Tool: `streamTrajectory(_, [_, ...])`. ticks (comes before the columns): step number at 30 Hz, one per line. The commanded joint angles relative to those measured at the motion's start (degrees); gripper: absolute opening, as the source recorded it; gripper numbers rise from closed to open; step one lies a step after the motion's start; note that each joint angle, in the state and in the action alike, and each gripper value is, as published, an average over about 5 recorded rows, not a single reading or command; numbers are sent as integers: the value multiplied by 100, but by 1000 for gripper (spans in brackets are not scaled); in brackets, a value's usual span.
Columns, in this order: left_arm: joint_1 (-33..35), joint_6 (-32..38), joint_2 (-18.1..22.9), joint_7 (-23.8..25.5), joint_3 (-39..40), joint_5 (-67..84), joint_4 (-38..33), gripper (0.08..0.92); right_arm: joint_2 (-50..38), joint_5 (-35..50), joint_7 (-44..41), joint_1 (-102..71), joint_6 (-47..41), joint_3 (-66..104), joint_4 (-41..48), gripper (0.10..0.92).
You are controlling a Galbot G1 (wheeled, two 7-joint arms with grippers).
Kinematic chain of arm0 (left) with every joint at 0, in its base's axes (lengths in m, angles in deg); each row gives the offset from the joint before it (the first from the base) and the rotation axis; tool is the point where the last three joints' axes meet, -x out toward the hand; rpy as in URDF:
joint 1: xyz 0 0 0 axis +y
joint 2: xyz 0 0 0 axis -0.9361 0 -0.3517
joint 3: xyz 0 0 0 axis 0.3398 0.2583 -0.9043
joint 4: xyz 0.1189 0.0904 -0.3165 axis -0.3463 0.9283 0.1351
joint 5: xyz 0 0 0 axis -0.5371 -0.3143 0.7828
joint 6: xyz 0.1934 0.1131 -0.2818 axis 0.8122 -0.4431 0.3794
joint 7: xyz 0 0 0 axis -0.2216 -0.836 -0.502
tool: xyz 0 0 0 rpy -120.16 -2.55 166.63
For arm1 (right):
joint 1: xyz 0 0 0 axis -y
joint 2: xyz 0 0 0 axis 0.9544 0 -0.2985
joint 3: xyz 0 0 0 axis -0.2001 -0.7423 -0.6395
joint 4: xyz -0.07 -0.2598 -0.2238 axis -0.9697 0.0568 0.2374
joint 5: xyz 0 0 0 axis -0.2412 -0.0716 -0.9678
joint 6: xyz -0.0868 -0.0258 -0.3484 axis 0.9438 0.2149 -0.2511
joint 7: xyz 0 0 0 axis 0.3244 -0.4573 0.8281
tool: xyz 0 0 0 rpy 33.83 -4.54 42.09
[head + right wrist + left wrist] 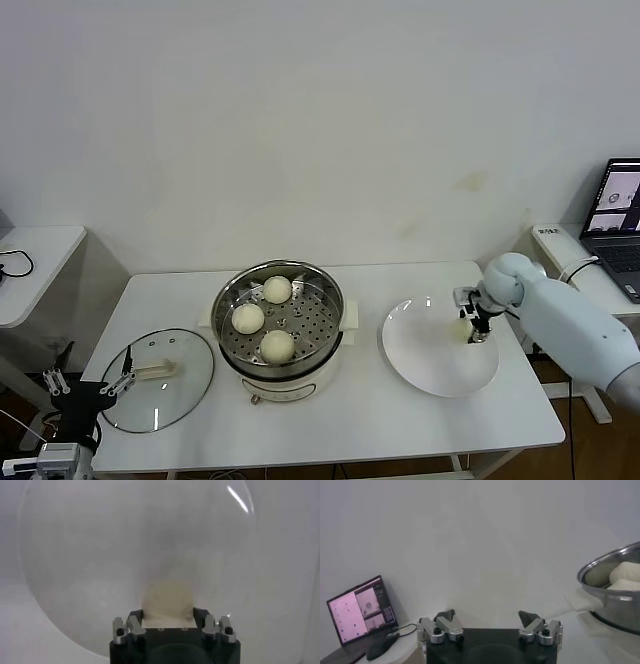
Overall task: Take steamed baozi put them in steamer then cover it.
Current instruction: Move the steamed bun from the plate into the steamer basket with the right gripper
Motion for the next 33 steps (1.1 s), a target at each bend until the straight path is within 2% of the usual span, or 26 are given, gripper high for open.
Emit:
streamTrajectory(1, [-43,-30,-11,3,31,-9,-14,823,-189,988,-29,1290,-266,-1001,-646,630])
streamTrajectory(9, [-44,-38,-53,-6,77,-23,8,823,148,2184,100,2837,-664,-2064,-983,636])
streamTrajectory(17, [-44,-114,-106,-24,52,-33,6,823,1070,3424,511,3842,-1346,-2743,-1222,643])
streamTrajectory(26, [20,-135,-131,-13,-13,-41,-35,823,2321,4222,1071,3749,-2063,-3006,-1011,653])
streamTrajectory(33, [66,-129,-167,-1,-64,-33,-67,823,2891,4556,1596,3409,-2767,-3217,-881,653])
